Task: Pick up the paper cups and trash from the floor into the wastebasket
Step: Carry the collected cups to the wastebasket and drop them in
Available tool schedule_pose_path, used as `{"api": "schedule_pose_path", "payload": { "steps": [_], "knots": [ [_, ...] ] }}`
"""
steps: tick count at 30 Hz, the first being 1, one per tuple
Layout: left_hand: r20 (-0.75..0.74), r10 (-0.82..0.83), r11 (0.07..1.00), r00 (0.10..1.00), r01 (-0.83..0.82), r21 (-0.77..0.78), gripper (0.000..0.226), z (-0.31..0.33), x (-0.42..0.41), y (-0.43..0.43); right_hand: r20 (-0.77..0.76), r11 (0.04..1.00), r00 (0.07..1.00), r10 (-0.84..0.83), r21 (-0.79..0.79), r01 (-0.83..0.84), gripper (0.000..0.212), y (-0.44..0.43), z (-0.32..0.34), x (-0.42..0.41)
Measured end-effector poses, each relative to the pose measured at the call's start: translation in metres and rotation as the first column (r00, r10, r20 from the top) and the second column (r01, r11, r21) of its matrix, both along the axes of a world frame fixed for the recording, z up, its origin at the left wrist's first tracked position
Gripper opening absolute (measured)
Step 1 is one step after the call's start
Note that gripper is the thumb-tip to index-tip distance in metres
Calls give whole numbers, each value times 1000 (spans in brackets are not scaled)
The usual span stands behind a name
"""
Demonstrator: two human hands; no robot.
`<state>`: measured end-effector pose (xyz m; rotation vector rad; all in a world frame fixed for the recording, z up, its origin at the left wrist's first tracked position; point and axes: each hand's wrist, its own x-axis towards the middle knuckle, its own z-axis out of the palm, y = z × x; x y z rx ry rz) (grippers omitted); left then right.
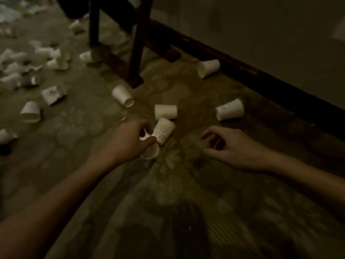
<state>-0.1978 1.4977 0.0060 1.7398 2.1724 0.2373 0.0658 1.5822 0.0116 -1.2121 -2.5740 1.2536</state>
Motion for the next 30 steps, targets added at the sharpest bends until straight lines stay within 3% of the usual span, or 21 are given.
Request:
{"api": "schedule_pose_path", "payload": {
  "steps": [3,7,9,12,15,17,19,20,26,28,30],
  "knots": [
    [74,173,982,982,-178,66,58,-48,-33,-15,35,989,999,21,-148,-15,31,12,-35,-60],
    [221,192,980,956,-200,13,82,-89,-43,-8,78,977,997,17,-213,0,40,18,-72,-116],
    [258,156,987,954,-160,-4,77,-103,-44,-2,142,971,989,45,-238,-10,39,15,-87,-131],
    [278,142,980,950,-174,92,58,-113,-42,4,176,941,983,45,-339,18,39,10,-103,-141],
    [479,205,945,853,-301,131,48,-117,-49,2,170,880,974,-148,-426,208,26,7,-116,-147],
    [653,283,901,702,-428,69,39,-116,-53,-4,196,713,928,-317,-597,369,28,6,-121,-150],
    [744,334,869,578,-494,-6,28,-117,-55,-10,143,524,889,-434,-763,379,30,4,-124,-150],
    [766,351,861,538,-508,-38,25,-118,-55,-12,118,488,882,-457,-796,359,28,3,-124,-149],
    [757,449,738,474,-675,-15,24,-112,-68,-17,63,485,861,-504,-805,343,24,7,-124,-139],
    [697,478,738,535,-675,12,29,-108,-78,-20,104,540,868,-485,-745,391,23,10,-123,-129],
    [652,454,795,607,-607,12,26,-105,-82,-20,148,589,863,-483,-674,445,21,12,-122,-123]
  ]
}}
